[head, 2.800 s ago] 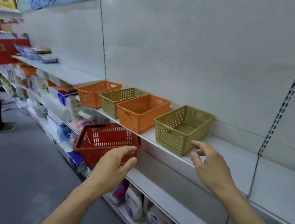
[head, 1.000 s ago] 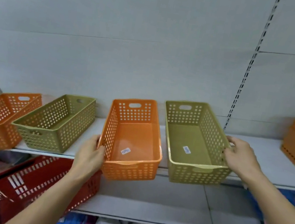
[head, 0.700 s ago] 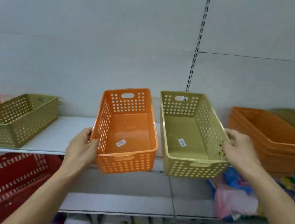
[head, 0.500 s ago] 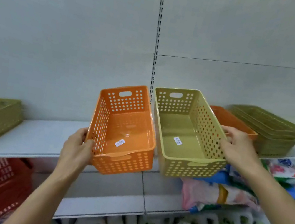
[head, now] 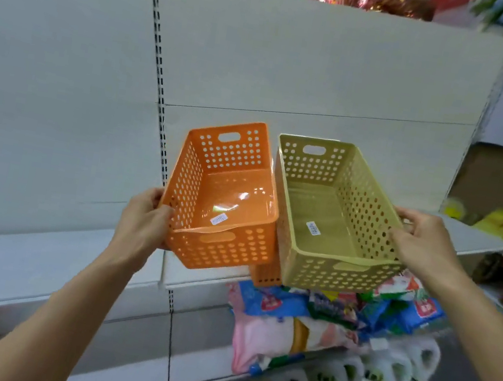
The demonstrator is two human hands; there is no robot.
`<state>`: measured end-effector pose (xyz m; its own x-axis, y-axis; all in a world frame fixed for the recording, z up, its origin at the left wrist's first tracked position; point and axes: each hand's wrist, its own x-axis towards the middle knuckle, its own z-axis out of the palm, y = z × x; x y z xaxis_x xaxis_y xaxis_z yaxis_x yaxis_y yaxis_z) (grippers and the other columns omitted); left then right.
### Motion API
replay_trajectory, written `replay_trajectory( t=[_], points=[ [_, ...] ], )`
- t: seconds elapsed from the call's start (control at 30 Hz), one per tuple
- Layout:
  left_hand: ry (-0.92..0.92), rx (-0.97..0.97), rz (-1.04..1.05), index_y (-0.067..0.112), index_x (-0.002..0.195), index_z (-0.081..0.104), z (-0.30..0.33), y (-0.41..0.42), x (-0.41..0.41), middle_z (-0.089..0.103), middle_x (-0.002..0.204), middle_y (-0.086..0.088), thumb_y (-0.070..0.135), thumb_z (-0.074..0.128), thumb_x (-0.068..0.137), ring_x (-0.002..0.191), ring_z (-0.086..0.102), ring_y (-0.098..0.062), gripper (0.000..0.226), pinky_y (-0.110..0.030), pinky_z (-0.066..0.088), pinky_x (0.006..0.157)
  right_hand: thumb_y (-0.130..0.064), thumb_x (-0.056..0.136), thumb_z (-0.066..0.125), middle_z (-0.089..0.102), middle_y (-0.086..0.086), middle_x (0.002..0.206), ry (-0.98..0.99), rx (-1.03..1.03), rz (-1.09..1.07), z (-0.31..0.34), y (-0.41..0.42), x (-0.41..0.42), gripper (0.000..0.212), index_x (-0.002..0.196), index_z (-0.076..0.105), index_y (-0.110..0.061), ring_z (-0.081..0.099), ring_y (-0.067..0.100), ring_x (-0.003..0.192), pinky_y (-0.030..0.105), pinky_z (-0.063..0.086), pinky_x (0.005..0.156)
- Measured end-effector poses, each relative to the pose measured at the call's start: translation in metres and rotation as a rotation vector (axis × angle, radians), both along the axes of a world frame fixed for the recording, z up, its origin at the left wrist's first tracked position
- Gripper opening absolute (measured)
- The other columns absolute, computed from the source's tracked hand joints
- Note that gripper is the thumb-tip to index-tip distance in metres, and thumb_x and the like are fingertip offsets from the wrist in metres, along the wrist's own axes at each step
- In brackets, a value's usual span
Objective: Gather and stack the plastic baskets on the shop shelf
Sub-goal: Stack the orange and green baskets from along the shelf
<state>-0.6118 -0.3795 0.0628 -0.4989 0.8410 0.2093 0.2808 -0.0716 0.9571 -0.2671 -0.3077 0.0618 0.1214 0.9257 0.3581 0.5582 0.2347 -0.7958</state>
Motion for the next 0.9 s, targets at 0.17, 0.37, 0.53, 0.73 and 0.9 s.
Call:
replay_trajectory(
  t=[0.17, 0.37, 0.53, 0.73, 0.9],
  points=[
    [-0.032, 0.024, -0.013, 0.015, 0.099, 0.062, 0.011, 0.069, 0.039, 0.067, 0.080, 0.000, -0.005, 0.039, 0.089, 0.059, 0.068, -0.018, 0.031, -0.037, 0.058, 0.052, 0.002, 0.086, 0.047, 0.070, 0.011, 0.086, 0.028, 0.034, -0.016, 0.006, 0.062, 0.045, 0.042, 0.122, 0.062, -0.014, 0.066, 0.022, 0.072, 0.029, 0.048, 0.062],
    [-0.092, 0.025, 0.034, 0.012, 0.105, 0.058, 0.005, 0.148, 0.085, 0.067, 0.081, -0.003, -0.003, 0.041, 0.089, 0.065, 0.068, -0.024, 0.028, -0.037, 0.058, 0.052, 0.003, 0.085, 0.049, 0.071, 0.010, 0.083, 0.097, 0.051, -0.032, 0.013, 0.141, 0.094, 0.040, 0.119, 0.063, -0.014, 0.070, 0.035, 0.078, 0.056, 0.056, 0.078],
    [0.037, 0.001, 0.055, 0.024, 0.099, 0.057, -0.007, 0.196, 0.108, 0.069, 0.089, 0.000, 0.006, 0.042, 0.092, 0.078, 0.071, -0.030, 0.024, -0.054, 0.060, 0.067, 0.006, 0.086, 0.048, 0.067, 0.009, 0.082, 0.133, 0.055, -0.042, 0.019, 0.199, 0.126, 0.042, 0.123, 0.060, -0.009, 0.062, 0.021, 0.064, 0.028, 0.053, 0.058],
    [0.143, -0.089, 0.160, 0.031, 0.099, 0.054, -0.017, 0.213, 0.119, 0.068, 0.094, -0.002, 0.012, 0.044, 0.092, 0.083, 0.070, -0.030, 0.022, -0.054, 0.059, 0.072, -0.002, 0.085, 0.049, 0.071, 0.014, 0.096, 0.103, 0.087, -0.048, 0.013, 0.262, 0.141, 0.043, 0.123, 0.060, -0.018, 0.066, 0.030, 0.076, 0.040, 0.058, 0.071],
    [0.048, -0.203, 0.251, 0.019, 0.100, 0.059, -0.015, 0.205, 0.126, 0.068, 0.082, -0.005, -0.001, 0.041, 0.092, 0.070, 0.071, -0.029, 0.028, -0.048, 0.060, 0.063, -0.010, 0.088, 0.047, 0.069, 0.015, 0.093, 0.004, 0.060, -0.011, -0.005, 0.309, 0.145, 0.040, 0.126, 0.057, -0.016, 0.065, 0.034, 0.081, 0.050, 0.055, 0.076]
  ],
)
